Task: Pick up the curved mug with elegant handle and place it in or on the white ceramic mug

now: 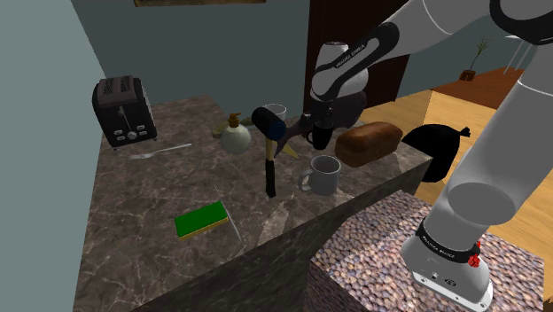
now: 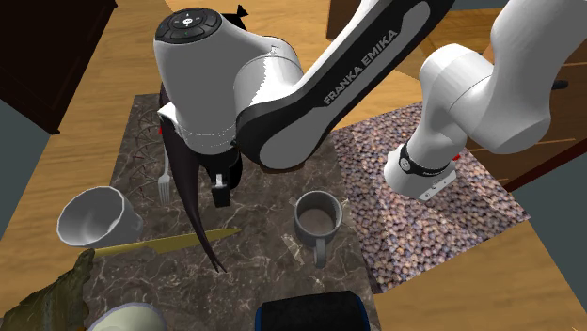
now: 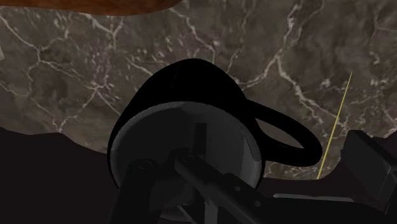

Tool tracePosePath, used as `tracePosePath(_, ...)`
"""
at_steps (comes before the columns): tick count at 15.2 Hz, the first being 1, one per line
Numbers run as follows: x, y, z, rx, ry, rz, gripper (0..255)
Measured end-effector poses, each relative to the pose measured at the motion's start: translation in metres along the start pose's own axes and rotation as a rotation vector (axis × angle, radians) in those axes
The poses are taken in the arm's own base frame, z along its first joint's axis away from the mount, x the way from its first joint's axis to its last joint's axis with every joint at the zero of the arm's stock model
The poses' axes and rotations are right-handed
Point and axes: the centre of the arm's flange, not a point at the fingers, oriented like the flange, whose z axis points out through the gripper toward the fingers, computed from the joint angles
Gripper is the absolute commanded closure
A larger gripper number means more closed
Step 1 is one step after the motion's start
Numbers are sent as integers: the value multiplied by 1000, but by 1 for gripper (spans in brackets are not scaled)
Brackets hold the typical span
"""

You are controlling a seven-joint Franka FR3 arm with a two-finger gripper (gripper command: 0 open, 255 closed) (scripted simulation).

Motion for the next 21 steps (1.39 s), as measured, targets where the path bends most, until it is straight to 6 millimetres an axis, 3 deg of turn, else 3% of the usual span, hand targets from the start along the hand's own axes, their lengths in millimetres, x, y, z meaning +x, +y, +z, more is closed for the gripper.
tracePosePath(4, 0, 0, 1, 0, 0, 0, 0)
tracePosePath(5, 0, 0, 1, 0, 0, 0, 255)
tracePosePath(15, 1, -1, 0, 0, 3, -1, 255)
tracePosePath(21, 4, -1, -25, 0, -1, 0, 255)
